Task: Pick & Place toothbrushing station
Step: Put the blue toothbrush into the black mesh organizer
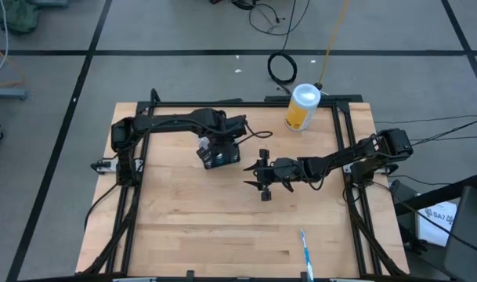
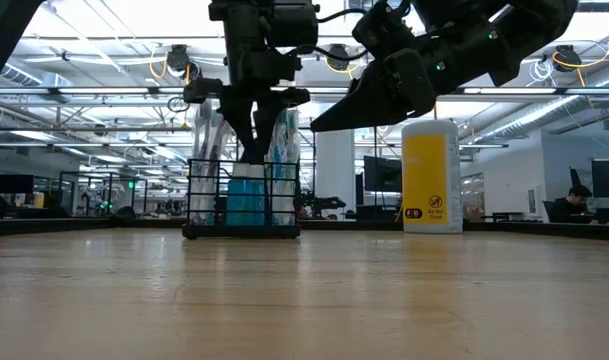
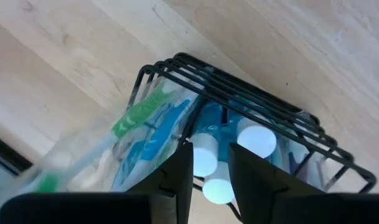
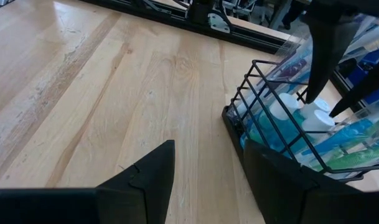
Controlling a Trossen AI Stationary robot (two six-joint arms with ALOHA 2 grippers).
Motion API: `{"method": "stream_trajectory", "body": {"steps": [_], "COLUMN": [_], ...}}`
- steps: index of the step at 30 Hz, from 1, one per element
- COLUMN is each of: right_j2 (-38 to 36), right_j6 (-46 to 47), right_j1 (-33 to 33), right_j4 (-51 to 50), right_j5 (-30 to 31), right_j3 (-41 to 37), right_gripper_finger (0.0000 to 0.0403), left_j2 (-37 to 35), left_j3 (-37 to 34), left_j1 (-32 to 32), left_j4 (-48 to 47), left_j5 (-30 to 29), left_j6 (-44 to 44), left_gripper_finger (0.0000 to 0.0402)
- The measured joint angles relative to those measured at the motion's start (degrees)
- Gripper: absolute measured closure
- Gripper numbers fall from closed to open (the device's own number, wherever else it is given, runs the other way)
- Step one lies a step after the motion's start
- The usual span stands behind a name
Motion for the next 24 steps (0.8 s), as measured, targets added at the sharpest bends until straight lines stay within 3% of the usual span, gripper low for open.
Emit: {"method": "stream_trajectory", "body": {"steps": [8, 17, 20, 24], "right_j2": [0.00, -1.53, -2.33, -3.14], "right_j6": [3.20, 7.58, 10.03, 13.74], "right_j1": [0.01, 0.15, 0.85, 1.72], "right_j4": [-0.81, -2.28, -2.96, -4.00], "right_j5": [-0.01, 0.02, 1.91, 2.78], "right_j3": [-0.01, -0.02, 0.01, 0.11], "right_gripper_finger": [0.0216, 0.0216, 0.0216, 0.0216], "left_j2": [-7.49, -22.21, -27.97, -35.88], "left_j3": [0.14, -0.31, -2.87, -10.17], "left_j1": [-1.31, -3.35, -3.69, -5.45], "left_j4": [-0.84, -1.56, -1.43, 1.22], "left_j5": [0.02, 2.05, 3.52, 2.31], "left_j6": [-13.25, -43.21, -50.55, -53.05], "left_gripper_finger": [0.0300, 0.0300, 0.0300, 0.0300]}}
